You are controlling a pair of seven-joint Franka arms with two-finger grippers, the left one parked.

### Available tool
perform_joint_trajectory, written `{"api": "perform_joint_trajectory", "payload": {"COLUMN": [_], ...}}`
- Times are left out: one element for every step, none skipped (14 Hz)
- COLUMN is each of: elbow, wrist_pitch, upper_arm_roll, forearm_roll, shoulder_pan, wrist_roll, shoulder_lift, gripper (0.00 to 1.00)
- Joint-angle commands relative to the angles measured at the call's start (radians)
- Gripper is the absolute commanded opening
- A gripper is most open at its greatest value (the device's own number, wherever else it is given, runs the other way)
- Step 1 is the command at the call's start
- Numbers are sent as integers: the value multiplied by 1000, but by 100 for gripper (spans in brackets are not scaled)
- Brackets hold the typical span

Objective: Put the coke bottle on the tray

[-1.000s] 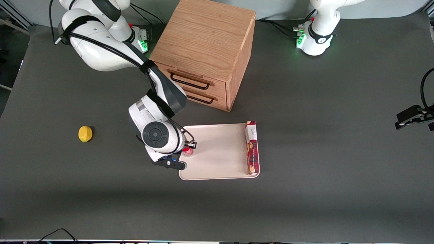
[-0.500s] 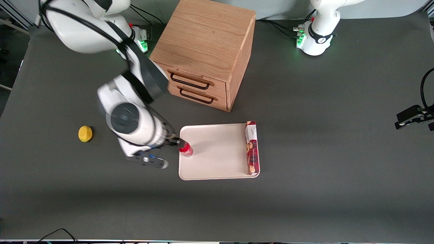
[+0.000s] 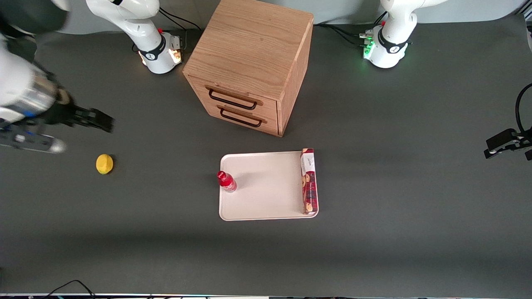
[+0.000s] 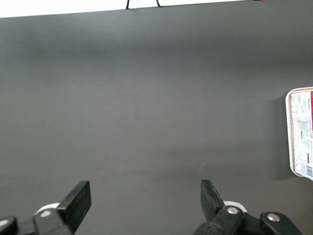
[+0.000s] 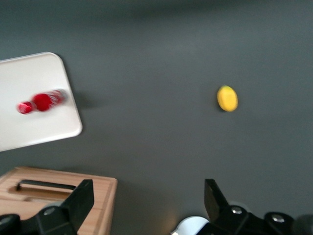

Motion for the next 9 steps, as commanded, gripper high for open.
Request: {"api": "perform_joint_trajectory", "payload": {"elbow": [-433,-556,-636,-645,-642,-621,-599,-569,-542], "wrist_pitch": [192,272,325,324,327,327,325,322,308], "upper_arm_roll": [-151,-174,-182,-183,-183,-183,-183,-185,-188], "forearm_roll": [72,73,72,72,73,73,79,82,87], "shoulder_pan": [-1,-1,1,10,11,11,13,13,11], "wrist_roll": [-125,-136,-136,-136,-134,-130,-119,-119,-122], "shoulder_lift": [-251,-317,-359,-358,-356,-350,-343,-326,-308], "gripper": [100,100,100,100,100,100,100,100,100]}}
